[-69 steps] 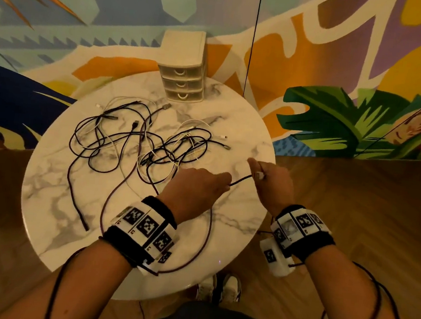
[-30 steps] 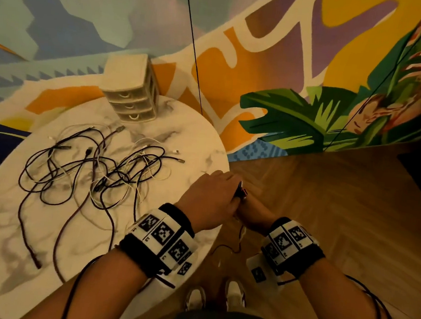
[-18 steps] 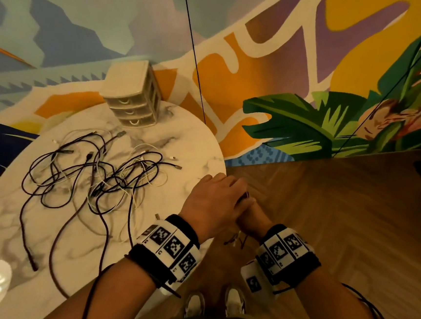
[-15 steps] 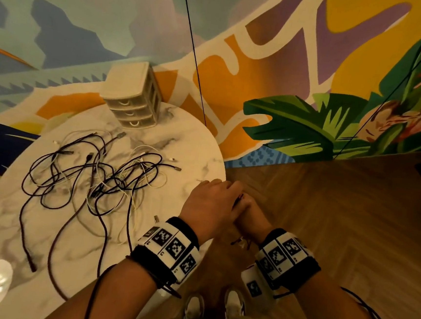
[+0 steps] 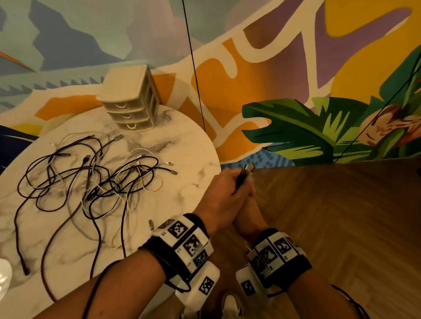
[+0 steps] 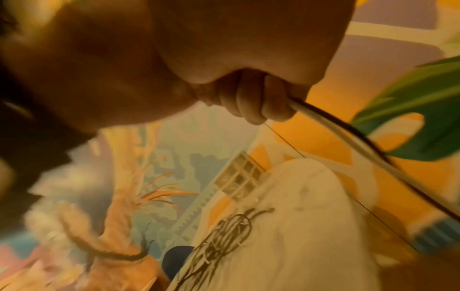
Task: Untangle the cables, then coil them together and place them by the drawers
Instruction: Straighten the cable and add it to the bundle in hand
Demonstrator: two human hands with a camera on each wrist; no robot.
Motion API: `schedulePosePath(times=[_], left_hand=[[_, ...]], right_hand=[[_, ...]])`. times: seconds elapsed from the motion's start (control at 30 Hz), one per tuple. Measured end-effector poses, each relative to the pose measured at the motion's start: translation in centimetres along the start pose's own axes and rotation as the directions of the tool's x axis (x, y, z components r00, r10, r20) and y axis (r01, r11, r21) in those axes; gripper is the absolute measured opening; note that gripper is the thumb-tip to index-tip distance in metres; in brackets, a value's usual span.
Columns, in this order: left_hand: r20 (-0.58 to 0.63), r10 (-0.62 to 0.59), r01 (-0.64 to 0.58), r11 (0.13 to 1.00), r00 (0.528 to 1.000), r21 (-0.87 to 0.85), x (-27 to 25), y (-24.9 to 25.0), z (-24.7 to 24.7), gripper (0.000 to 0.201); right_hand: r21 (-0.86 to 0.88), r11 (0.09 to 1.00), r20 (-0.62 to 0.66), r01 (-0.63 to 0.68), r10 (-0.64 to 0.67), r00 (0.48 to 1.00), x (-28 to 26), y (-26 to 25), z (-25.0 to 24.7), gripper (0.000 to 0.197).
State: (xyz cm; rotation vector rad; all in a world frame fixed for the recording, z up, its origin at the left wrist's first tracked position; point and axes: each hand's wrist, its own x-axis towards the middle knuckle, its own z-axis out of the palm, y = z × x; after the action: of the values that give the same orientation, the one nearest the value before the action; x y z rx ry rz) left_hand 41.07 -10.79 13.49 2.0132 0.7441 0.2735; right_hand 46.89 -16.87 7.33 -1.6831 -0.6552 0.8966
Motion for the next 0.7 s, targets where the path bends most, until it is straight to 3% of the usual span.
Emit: schedulePosePath(times=[0.03, 0.1, 0.13, 0.2, 0.23, 0.27, 0.3, 0.33, 0.4, 0.5, 0.53, 0.63, 0.7], left_hand=[[0.018, -0.030, 0.032, 0.988, 0.999, -0.152, 0.0, 0.9, -0.3, 0.037], [0.010, -0.024, 0.026, 0.961, 1.000, -0.276, 0.2, 2.9, -1.7, 0.040], [-0.004, 0.023, -0.023, 0.975, 1.000, -0.220, 0.3, 3.9, -2.6, 0.040], [0.022, 0.200, -0.202, 0.971, 0.979, 0.129, 0.7, 5.7, -4.2, 0.032], [0.076, 0.320, -0.325, 0.878, 0.944, 0.352, 0.7, 6.5, -5.1, 0.024], [0.145, 0.419, -0.427, 0.731, 0.897, 0.532, 0.8, 7.0, -5.7, 0.018], [0.192, 0.479, -0.480, 0.602, 0.857, 0.639, 0.8, 7.6, -6.3, 0.017], [0.213, 0.503, -0.493, 0.530, 0.838, 0.690, 0.7, 8.1, -6.7, 0.020], [0.208, 0.547, -0.504, 0.471, 0.811, 0.724, 0.9, 8.4, -7.2, 0.020], [0.161, 0.613, -0.497, 0.429, 0.774, 0.754, 0.7, 8.4, -8.1, 0.022], [0.144, 0.621, -0.492, 0.435, 0.770, 0.754, 0.6, 8.5, -8.4, 0.022], [0.095, 0.646, -0.499, 0.480, 0.758, 0.721, 0.5, 8.9, -7.9, 0.019], [0.043, 0.630, -0.500, 0.572, 0.776, 0.650, 0.8, 8.3, -6.7, 0.020]], right_hand=[[0.047, 0.999, -0.020, 0.014, -0.013, 1.000, 0.1, 0.3, -0.1, 0.020], [0.030, 0.999, -0.091, -0.019, 0.022, 0.996, 0.7, 2.9, -0.9, 0.046], [-0.017, 0.997, -0.132, -0.075, 0.072, 0.989, 1.2, 4.4, -1.7, 0.053], [-0.210, 0.945, -0.164, -0.252, 0.220, 0.962, 1.7, 8.2, -3.6, 0.047], [-0.352, 0.854, -0.160, -0.383, 0.348, 0.924, 1.7, 10.1, -4.3, 0.040], [-0.501, 0.722, -0.140, -0.477, 0.477, 0.868, 1.5, 12.0, -4.9, 0.036], [-0.598, 0.606, -0.118, -0.525, 0.582, 0.805, 1.5, 14.0, -5.3, 0.034], [-0.657, 0.548, -0.091, -0.517, 0.624, 0.776, 1.6, 15.6, -5.4, 0.034], [-0.674, 0.554, -0.008, -0.488, 0.655, 0.755, 2.0, 17.2, -4.8, 0.050], [-0.531, 0.697, -0.026, -0.481, 0.554, 0.832, 2.4, 18.0, -4.1, 0.048], [-0.558, 0.684, -0.036, -0.471, 0.546, 0.837, 2.5, 18.4, -4.0, 0.045], [-0.762, 0.487, 0.023, -0.427, 0.678, 0.734, 1.4, 19.4, -4.4, 0.047], [-0.840, 0.435, 0.065, -0.323, 0.673, 0.737, 1.4, 18.4, -5.1, 0.042]])
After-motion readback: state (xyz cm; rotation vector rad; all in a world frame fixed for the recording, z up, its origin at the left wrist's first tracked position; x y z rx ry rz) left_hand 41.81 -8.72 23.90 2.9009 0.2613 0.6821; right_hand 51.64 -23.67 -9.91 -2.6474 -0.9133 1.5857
